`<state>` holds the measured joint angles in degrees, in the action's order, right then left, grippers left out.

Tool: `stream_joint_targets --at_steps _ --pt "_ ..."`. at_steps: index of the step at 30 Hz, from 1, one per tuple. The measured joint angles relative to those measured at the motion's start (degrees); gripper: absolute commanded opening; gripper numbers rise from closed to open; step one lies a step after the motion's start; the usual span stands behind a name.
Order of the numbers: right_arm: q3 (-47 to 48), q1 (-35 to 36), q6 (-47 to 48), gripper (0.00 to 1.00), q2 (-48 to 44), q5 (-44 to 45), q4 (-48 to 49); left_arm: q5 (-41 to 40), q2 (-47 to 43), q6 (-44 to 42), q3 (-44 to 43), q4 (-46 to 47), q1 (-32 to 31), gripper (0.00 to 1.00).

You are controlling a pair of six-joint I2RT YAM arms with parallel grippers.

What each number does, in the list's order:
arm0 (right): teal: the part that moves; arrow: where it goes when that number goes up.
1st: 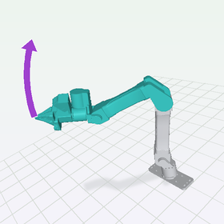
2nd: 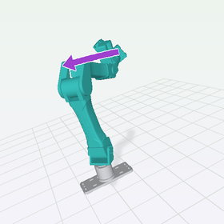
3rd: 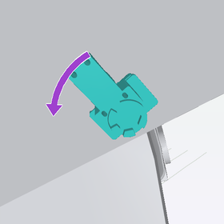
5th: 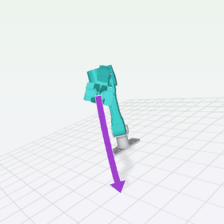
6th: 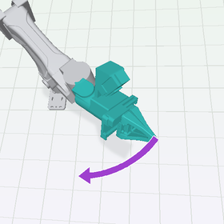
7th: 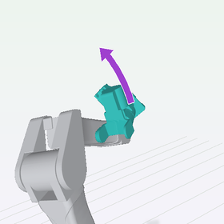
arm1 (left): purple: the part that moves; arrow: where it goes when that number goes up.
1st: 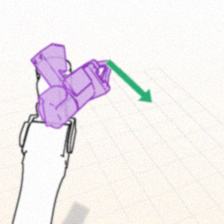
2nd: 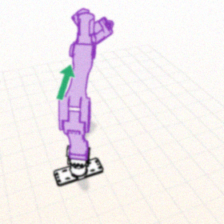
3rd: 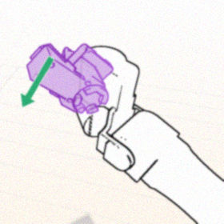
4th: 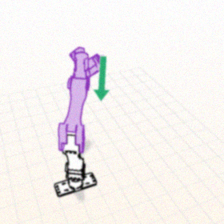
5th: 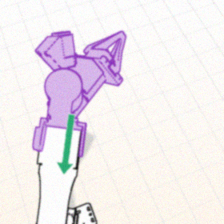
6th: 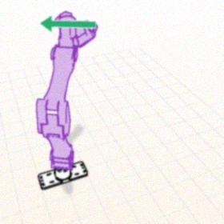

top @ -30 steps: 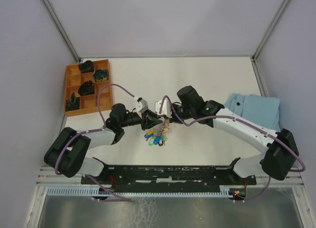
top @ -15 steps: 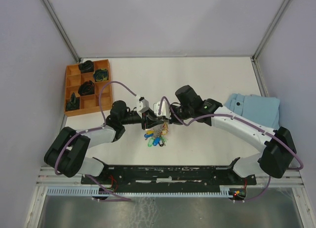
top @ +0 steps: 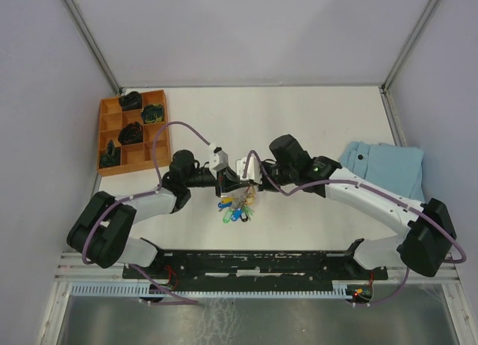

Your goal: Put the keys on the keyring

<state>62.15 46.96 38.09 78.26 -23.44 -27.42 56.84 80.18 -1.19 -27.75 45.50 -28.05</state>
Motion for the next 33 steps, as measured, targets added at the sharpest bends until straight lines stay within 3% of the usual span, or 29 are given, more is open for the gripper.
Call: stream_joint_targets --at_steps 11,31,33 --pt "-8.7 0.2 -4.3 0.01 -4.4 2.1 10.9 -6.1 -1.9 2.2 0.1 -1.7 -0.6 0.03" --pt "-11.1 0.2 -9.8 0.01 3.3 -0.6 21.6 -15.5 -2.4 11.5 5.4 6.1 0.2 0.03" --pt "-11.1 0.2 -9.7 0.01 3.1 -0.4 21.7 -15.9 -2.4 11.7 5.5 6.9 0.2 0.07"
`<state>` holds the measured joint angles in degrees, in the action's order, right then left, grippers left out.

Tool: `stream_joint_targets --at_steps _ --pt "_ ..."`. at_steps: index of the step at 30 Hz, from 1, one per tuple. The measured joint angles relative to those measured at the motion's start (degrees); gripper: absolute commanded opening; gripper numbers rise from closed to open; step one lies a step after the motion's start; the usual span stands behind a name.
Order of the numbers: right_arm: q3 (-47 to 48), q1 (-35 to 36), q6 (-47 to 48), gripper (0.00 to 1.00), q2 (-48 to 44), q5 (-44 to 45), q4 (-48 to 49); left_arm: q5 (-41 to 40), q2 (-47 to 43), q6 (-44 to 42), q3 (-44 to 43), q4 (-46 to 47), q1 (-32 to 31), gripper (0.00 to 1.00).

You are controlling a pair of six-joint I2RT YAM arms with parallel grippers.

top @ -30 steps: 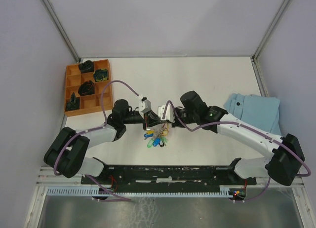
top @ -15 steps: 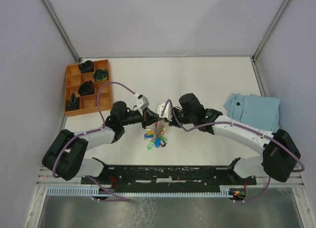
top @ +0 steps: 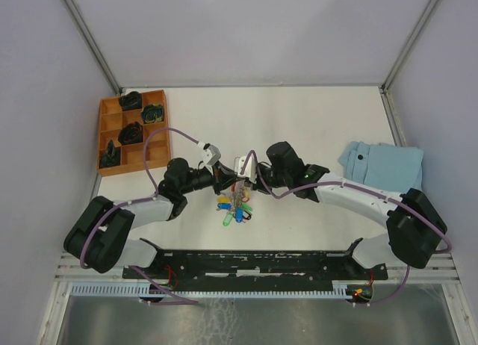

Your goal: Put the keys on the keyring

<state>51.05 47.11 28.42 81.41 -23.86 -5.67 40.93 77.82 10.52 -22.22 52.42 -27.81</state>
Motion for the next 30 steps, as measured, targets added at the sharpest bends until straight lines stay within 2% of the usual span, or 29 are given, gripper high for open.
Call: stream_joint_targets --at_steps 6,13,21,30 --pt "3.3 0.1 2.4 0.01 -0.5 0.6 -6.0 -1.0 -0.5 -1.2 0.0 -0.1 0.1 0.29" --pt "8.7 0.2 6.3 0.01 -0.5 1.3 -13.8 -1.3 -3.5 -4.8 0.3 -0.2 0.4 0.42" --pt "13.5 0.3 9.9 0.01 -0.5 1.4 -20.8 4.0 -2.9 -8.5 0.3 -2.4 0.5 0.48" --pt "14.2 0.3 11.0 0.01 -0.5 0.9 -23.3 10.3 -0.1 -11.7 -1.4 -5.7 0.5 0.5"
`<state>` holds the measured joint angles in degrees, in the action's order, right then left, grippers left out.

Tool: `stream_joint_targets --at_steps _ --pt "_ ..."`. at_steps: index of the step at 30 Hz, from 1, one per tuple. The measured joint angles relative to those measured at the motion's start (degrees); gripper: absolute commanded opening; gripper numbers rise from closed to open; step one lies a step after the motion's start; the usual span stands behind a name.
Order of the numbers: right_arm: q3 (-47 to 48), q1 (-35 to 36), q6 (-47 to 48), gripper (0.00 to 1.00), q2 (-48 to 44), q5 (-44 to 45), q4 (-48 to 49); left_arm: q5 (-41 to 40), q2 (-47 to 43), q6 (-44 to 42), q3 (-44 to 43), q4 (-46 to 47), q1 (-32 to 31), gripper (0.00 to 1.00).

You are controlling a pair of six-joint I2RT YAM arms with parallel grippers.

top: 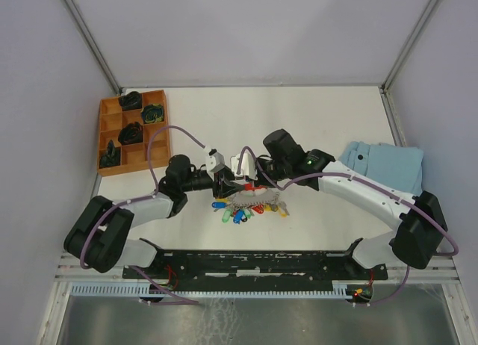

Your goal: Put the keys on the keyring

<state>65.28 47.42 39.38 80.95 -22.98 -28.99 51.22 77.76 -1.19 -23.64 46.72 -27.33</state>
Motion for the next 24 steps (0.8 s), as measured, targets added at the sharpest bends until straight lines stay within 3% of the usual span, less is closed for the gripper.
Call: stream_joint_targets --at_steps 3,6,8,13,20,24 --pt "0.0 0.1 -1.4 0.06 0.0 1.3 -0.3 0.5 0.8 -0.8 -0.9 -0.9 0.0 0.5" --pt "0.0 0.1 -6.4 0.24 0.4 5.3 -0.4 0.5 2.3 -0.9 -1.4 -1.1 -0.1 0.49" --pt "-0.5 0.2 -11.5 0.29 0.5 9.1 -0.2 0.3 3.4 -0.9 -1.7 -1.4 -0.3 0.49" --pt "-4.3 -1.6 -23.2 0.31 0.5 14.3 -1.4 -0.2 6.0 -0.8 -2.7 -2.0 -1.6 0.49" --pt "-13.0 -13.2 -38.9 0.32 0.5 8.3 -0.1 -1.7 8.7 -0.7 -6.0 -4.9 -4.9 0.49" --pt "-18.1 -15.1 -44.5 0.32 0.6 4.6 3.2 -2.1 10.6 -0.6 -7.3 -6.5 -5.6 0.48"
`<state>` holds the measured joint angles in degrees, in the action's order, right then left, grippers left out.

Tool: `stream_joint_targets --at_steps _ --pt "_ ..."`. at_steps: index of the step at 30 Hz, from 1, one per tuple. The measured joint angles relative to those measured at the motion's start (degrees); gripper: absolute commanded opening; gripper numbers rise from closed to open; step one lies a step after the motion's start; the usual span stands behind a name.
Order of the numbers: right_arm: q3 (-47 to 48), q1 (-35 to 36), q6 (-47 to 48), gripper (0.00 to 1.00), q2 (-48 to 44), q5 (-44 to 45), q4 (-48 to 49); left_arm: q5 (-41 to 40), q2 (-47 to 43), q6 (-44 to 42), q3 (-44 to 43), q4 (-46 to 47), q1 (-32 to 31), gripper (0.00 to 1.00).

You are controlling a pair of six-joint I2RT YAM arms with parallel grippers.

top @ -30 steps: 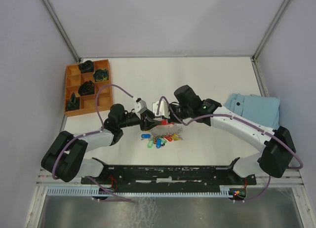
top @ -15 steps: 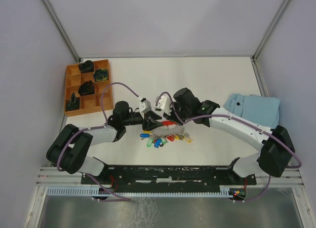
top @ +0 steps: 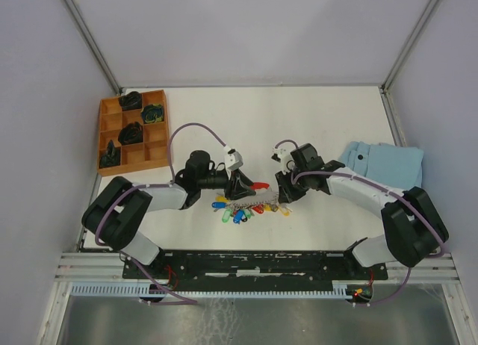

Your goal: Put the keys on the keyring

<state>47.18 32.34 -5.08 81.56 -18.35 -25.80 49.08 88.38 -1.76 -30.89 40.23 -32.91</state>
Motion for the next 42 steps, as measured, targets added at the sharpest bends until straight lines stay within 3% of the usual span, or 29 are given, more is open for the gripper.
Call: stream_joint_targets --at_steps 13,30,35,39,42 --pt "-5.6 -4.4 -7.8 0.27 4.3 -6.1 10.9 -1.0 1.2 0.2 -1.2 -4.0 0.0 0.47" --pt "-6.1 -4.7 -9.1 0.26 6.3 -7.6 12.0 -0.9 2.0 0.2 -1.9 -4.6 0.0 0.47" --pt "-6.2 -4.7 -9.2 0.16 7.4 -8.3 12.1 -0.9 2.2 0.2 -2.1 -4.6 0.0 0.47" --pt "-6.2 -4.7 -9.1 0.01 7.5 -8.7 12.0 -0.8 2.5 0.2 -2.2 -4.6 0.0 0.46" --pt "-6.2 -4.7 -8.6 0.01 7.5 -8.8 11.7 -0.6 3.0 0.5 -2.2 -4.6 0.0 0.46"
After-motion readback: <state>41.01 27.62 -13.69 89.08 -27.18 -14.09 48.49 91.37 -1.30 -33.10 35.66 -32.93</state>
